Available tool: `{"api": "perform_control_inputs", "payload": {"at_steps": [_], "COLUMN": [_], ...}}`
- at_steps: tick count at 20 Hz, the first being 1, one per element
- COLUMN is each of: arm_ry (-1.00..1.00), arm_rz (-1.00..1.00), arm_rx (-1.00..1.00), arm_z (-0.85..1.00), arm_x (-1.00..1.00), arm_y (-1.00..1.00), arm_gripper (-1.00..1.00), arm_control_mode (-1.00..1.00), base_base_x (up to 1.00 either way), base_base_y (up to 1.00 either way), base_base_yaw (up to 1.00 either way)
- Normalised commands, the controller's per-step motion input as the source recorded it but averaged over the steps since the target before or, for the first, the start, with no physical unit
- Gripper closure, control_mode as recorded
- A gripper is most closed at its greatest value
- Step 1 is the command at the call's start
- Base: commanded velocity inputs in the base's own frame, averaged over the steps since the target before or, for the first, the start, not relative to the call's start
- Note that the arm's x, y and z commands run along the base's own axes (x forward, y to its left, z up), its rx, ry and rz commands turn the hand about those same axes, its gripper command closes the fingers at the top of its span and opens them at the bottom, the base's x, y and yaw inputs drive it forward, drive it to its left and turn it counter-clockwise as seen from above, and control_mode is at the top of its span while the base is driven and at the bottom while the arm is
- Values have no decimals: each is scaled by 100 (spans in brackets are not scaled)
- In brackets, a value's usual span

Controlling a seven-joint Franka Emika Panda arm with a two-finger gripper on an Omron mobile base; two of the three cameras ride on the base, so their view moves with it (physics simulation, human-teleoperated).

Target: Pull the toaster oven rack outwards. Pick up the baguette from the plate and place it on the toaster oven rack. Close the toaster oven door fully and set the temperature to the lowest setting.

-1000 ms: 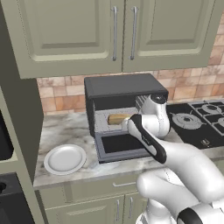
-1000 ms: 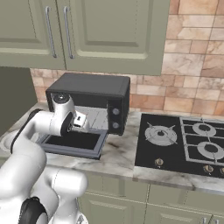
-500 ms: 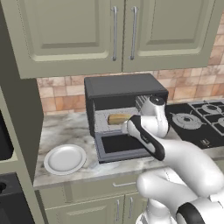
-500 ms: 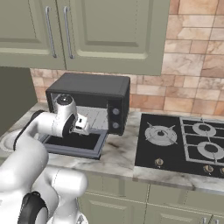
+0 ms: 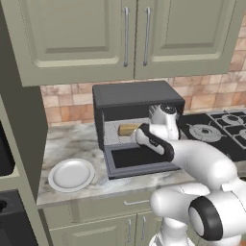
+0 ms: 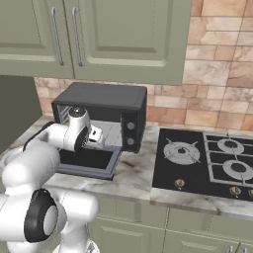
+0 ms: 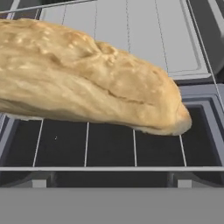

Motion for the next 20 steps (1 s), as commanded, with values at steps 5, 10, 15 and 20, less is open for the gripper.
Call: {"api": "perform_control_inputs", "payload": {"at_steps": [5, 10, 15, 20], "arm_ry": [2, 1, 0, 0], "arm_rz": [0, 0, 0, 0], "arm_rx": [0, 0, 0, 0], "arm_z": [-3, -8, -2, 0], "arm_x": [29, 42, 55, 38], "arm_y": [0, 0, 0, 0], "arm_gripper": [-100, -100, -100, -100], "arm_control_mode": [-100, -100, -100, -100], "base_base_x": [0, 0, 0, 0], "base_base_y": [0, 0, 0, 0], "base_base_yaw": [0, 0, 0, 0]}}
